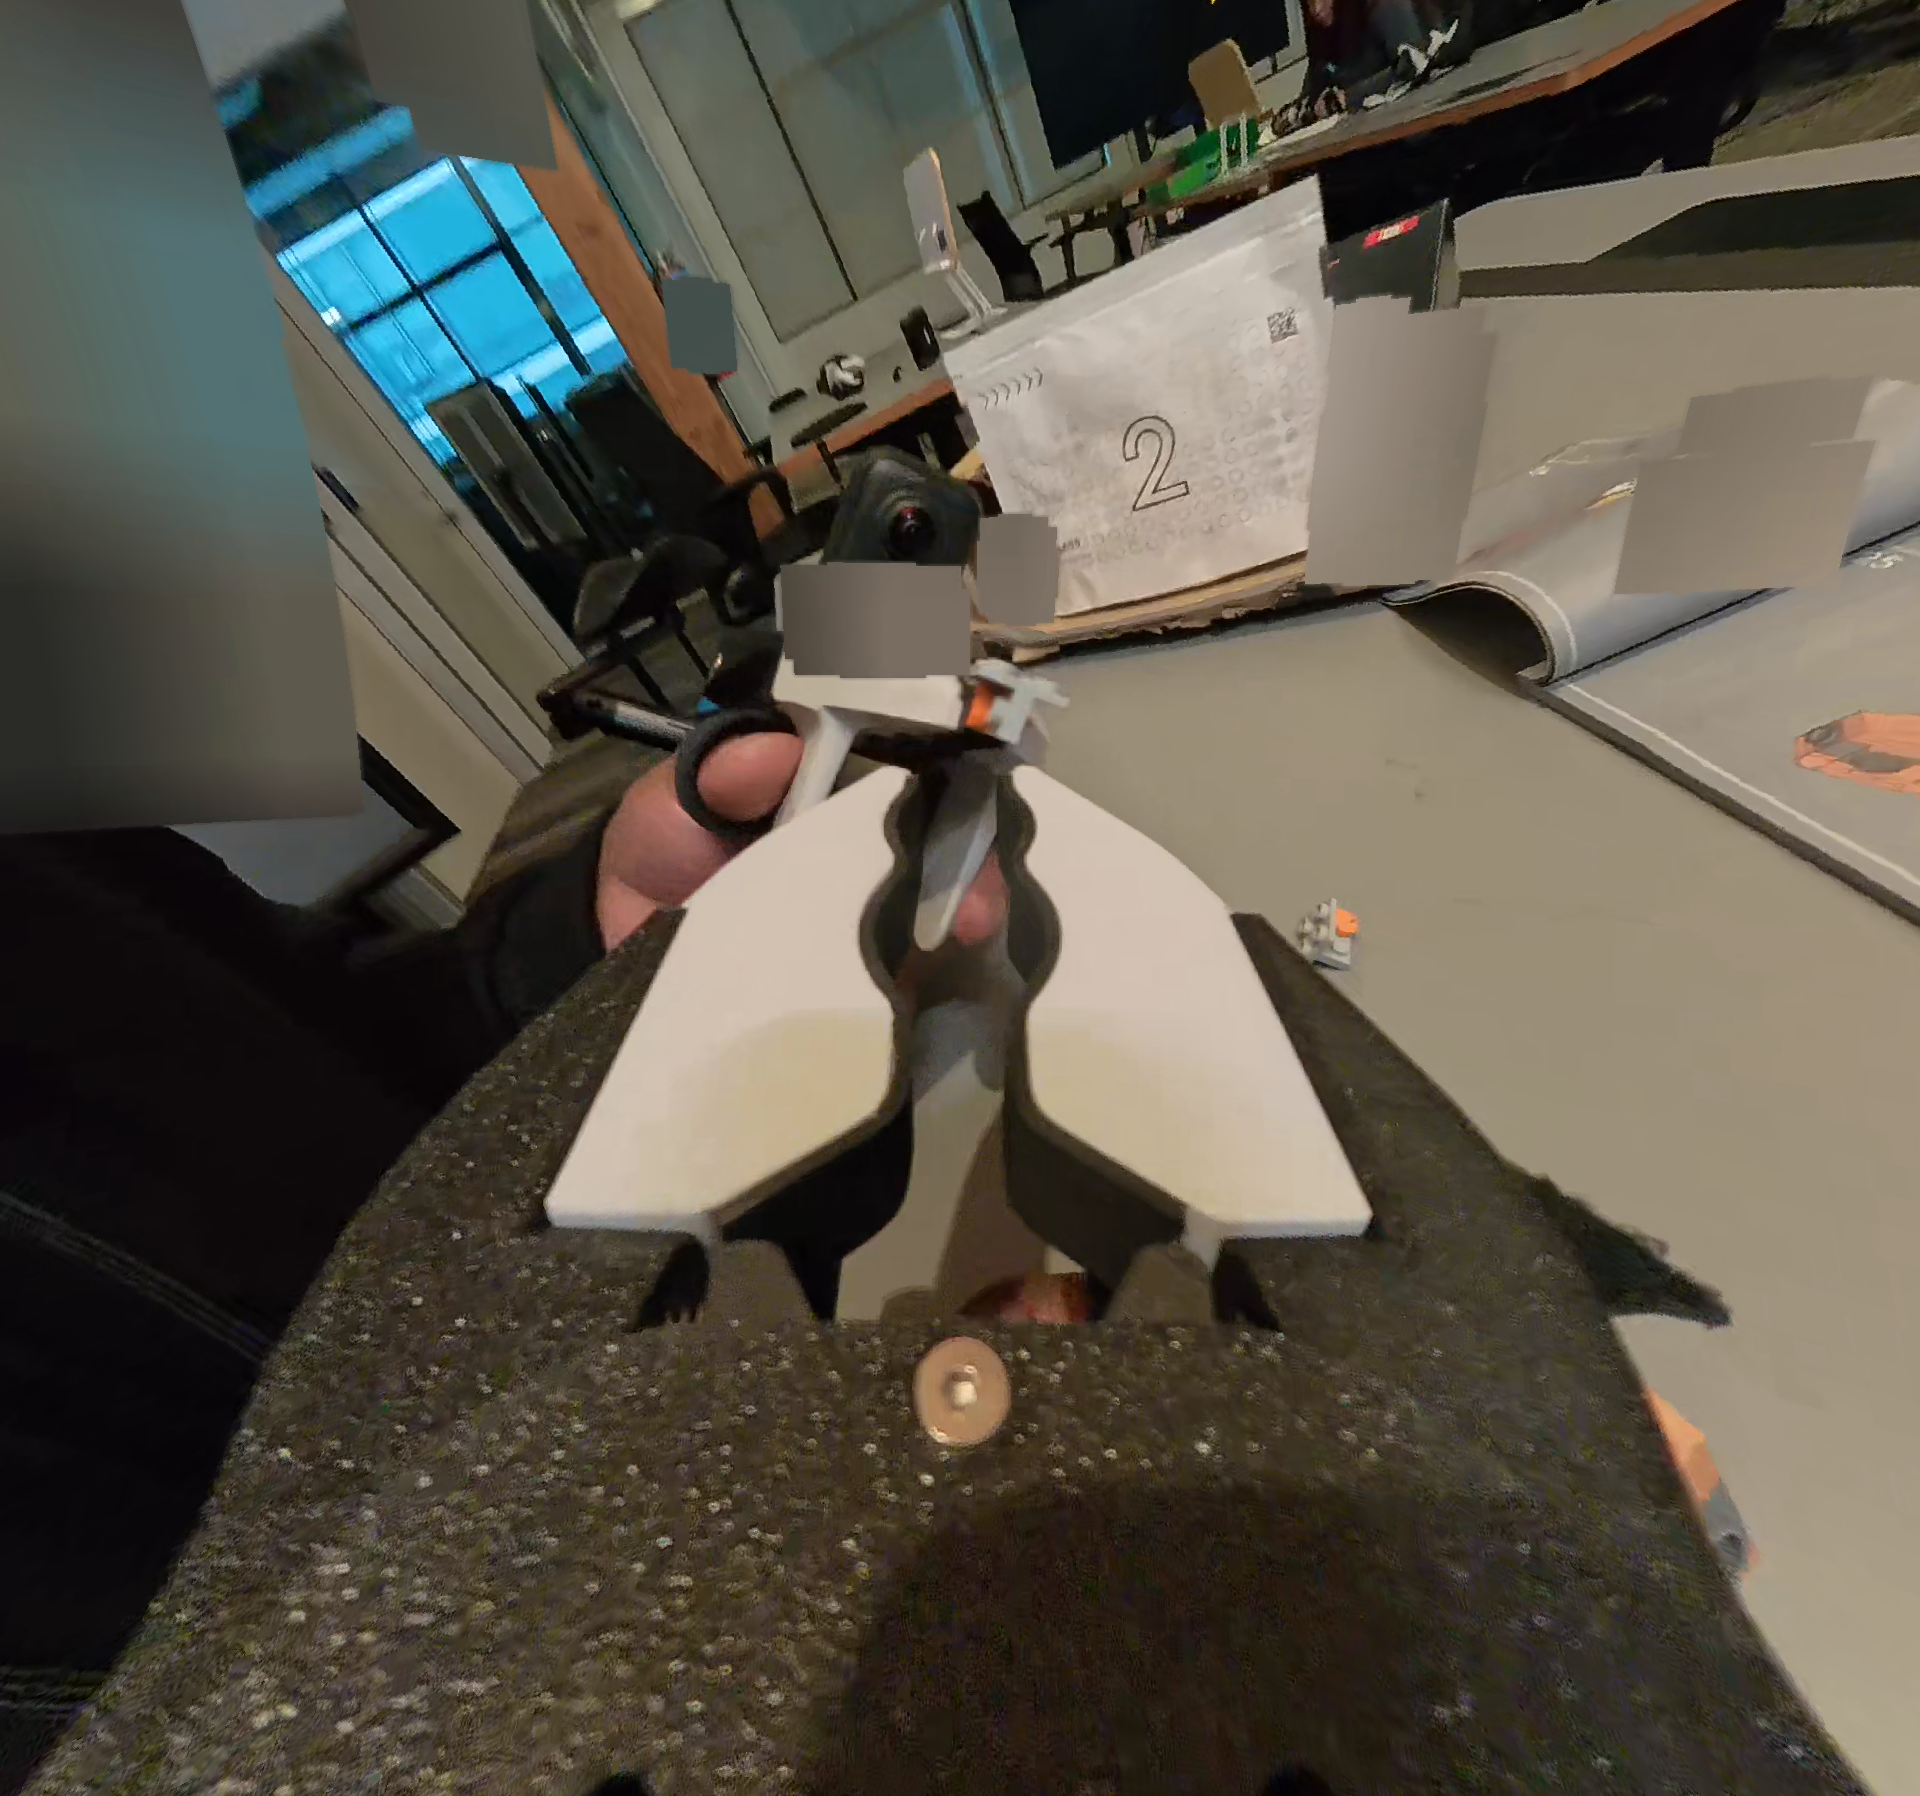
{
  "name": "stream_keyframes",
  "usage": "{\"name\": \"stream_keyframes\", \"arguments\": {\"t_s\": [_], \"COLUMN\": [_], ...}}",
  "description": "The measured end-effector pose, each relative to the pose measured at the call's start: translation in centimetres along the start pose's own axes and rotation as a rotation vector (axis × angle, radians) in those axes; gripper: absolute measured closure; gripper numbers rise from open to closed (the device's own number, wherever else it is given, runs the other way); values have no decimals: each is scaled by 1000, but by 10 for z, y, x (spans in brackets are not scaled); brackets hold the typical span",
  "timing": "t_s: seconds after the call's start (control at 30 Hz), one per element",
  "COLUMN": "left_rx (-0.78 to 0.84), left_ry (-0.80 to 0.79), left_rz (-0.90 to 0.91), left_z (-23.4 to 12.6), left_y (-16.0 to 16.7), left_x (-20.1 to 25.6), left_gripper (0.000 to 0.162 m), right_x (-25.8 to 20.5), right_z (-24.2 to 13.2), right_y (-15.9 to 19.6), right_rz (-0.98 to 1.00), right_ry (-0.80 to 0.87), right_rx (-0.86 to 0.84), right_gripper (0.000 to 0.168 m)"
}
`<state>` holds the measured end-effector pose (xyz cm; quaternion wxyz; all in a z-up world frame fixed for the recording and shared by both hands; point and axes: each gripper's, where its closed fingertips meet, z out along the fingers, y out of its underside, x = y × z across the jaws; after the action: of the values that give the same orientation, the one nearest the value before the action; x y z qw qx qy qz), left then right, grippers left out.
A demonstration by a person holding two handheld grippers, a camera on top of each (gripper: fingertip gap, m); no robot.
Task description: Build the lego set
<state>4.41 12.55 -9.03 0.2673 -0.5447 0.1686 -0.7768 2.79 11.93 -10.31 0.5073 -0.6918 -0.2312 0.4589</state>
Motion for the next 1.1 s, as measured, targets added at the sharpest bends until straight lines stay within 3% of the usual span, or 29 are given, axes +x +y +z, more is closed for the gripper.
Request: {"name": "stream_keyframes", "arguments": {"t_s": [0.2, 0.37, 0.63, 1.1], "left_rx": [-44, -84, -49, -64], "left_ry": [-160, -348, -400, -432], "left_rz": [1, -24, -67, -80], "left_z": [-5, -13, -15, -12], "left_y": [8, 20, 19, 14], "left_x": [-19, -39, -50, -62], "left_gripper": [157, 156, 156, 156], "right_x": [4, 35, 58, 63], "right_z": [-13, -32, -35, -40], "right_y": [4, 31, 64, 65], "right_rz": [-236, -594, -959, -957], "right_ry": [91, 187, 155, 28], "right_rx": [-143, -472, -781, -889], "right_gripper": [151, 144, 139, 141]}}
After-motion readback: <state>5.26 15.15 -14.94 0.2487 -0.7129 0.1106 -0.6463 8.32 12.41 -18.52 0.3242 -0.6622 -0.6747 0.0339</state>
